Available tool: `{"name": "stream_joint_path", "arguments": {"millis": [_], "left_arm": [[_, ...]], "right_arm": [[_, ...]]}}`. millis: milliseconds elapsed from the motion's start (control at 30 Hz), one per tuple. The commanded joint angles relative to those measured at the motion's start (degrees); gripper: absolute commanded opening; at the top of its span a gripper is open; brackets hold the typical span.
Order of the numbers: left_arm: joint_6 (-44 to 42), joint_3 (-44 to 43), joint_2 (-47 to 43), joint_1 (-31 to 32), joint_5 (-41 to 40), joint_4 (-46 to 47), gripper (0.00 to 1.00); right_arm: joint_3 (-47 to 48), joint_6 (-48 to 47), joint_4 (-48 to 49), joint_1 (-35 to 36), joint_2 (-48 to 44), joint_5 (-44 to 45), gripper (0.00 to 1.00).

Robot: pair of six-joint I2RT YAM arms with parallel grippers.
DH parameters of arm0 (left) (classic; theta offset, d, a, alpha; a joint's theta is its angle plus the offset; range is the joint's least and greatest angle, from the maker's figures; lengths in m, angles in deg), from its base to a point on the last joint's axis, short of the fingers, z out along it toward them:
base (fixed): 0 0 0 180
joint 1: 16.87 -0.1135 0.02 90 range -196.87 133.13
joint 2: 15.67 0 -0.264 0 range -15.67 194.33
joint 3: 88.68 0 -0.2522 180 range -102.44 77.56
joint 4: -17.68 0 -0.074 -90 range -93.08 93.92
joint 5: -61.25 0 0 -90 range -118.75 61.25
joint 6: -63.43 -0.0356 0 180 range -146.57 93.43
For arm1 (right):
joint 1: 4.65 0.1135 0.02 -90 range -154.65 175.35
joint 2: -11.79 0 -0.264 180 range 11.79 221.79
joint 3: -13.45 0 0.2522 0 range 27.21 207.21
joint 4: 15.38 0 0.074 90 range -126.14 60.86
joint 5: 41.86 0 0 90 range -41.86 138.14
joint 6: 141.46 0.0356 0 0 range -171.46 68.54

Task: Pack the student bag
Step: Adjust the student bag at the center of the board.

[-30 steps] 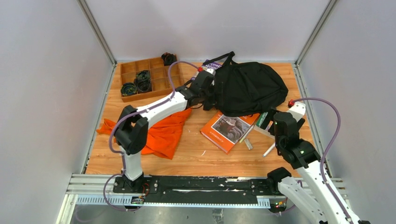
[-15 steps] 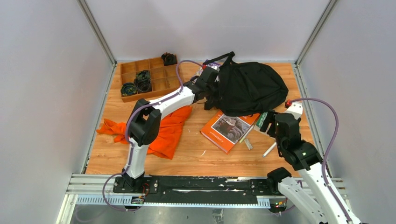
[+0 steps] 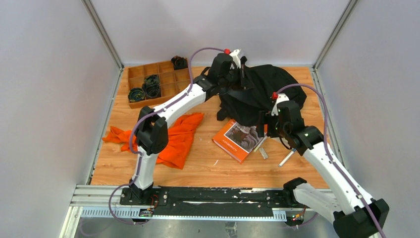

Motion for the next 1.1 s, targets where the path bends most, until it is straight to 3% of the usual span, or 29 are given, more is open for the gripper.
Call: {"name": "stream_joint_path", "arguments": {"millis": [0, 133, 167, 267, 300, 433, 533, 633, 733, 967, 1033, 1067], "left_arm": [[1.2, -5.0, 1.0, 0.4, 4.8, 3.9, 0.0], [0.2, -3.6, 0.9, -0.5, 2.6, 1.6, 0.01], [0.1, -3.6, 1.0, -1.0, 1.2, 0.2, 0.06], [-0.1, -3.9, 2.2, -3.2, -2.5, -4.8, 0.62], [-0.5, -4.2, 2.7, -4.1, -3.0, -7.5, 0.73], [-2.4, -2.7, 2.0, -7.5, -5.6, -13.8, 0.85], [-2.1, 5.9, -2.4, -8.7, -8.1, -11.4, 0.98], [0.1, 15.8, -5.5, -8.7, -5.8, -5.4, 1.0], [2.6, 20.3, -4.4, -8.7, -3.4, -1.2, 1.0], [5.7, 14.8, 3.3, -8.7, 0.5, 0.8, 0.99], [7.1, 13.4, 4.7, -8.4, 0.4, 2.6, 0.92], [7.8, 12.4, 5.5, -8.2, 1.1, 3.7, 0.83]], "right_arm": [[0.2, 2.3, 1.8, 0.7, 1.9, -1.1, 0.8], [-1.1, 4.5, 2.1, 0.5, 4.3, 6.5, 0.82], [-1.0, 4.7, 2.1, 0.5, 4.9, 6.5, 0.82], [-0.1, 5.5, 2.3, 0.5, 6.4, 5.9, 0.82], [0.1, 5.5, 2.4, 0.5, 6.8, 5.7, 0.82], [0.4, 5.1, 2.4, 0.5, 7.6, 5.1, 0.83], [-0.2, 5.2, 2.5, 0.4, 7.5, 5.1, 0.83], [-1.2, 5.6, 3.0, 0.4, 7.4, 4.4, 0.85], [-1.8, 5.7, 3.2, 0.3, 7.3, 3.0, 0.85], [-0.9, 5.6, -0.7, 0.3, 5.8, 3.4, 0.87], [-1.3, 5.9, -1.1, 0.3, 4.6, 3.7, 0.88], [-1.6, 6.2, -1.5, 0.3, 4.0, 4.1, 0.89]]}}
